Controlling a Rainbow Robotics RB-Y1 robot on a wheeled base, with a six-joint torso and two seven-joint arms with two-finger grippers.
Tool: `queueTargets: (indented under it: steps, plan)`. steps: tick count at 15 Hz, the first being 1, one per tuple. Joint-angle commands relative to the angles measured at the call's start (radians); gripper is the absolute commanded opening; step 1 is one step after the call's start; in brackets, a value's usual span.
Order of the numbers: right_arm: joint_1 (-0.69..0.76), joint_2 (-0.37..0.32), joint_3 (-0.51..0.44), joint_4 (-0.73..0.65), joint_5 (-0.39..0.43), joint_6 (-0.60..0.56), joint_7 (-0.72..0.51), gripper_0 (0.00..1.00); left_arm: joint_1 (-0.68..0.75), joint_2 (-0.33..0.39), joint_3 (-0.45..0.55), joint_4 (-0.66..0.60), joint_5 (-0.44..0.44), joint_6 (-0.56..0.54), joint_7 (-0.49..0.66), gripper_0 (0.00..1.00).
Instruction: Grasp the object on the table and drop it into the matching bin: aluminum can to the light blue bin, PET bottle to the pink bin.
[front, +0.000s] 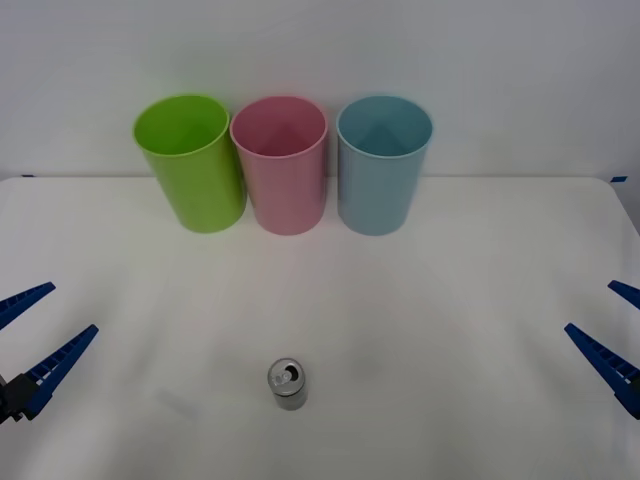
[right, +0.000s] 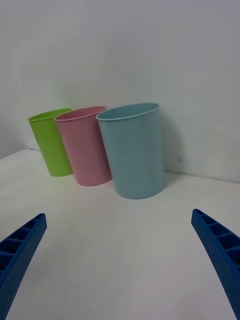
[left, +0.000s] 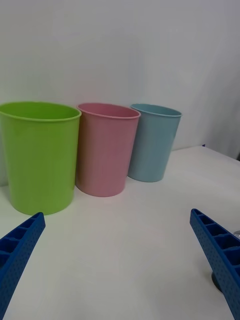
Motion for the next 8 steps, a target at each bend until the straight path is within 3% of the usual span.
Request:
queueTargets:
  steps: [1, 2, 8]
  plan:
    - [0.0, 0.0, 0.0, 0.0, 0.0, 0.0, 0.0, 1.0, 0.0, 0.0, 0.0, 0.0, 0.0, 0.0, 0.0, 1.0]
    - [-0.001, 0.026, 0.005, 0.003, -0.001, -0.005, 0.0, 1.0, 0.0, 0.0, 0.0, 0.0, 0.0, 0.0, 0.0, 1.0]
    - [-0.004, 0.01, 0.077, -0.011, -0.016, -0.009, 0.011, 1.0, 0.0, 0.0, 0.0, 0.0, 0.0, 0.0, 0.0, 1.0]
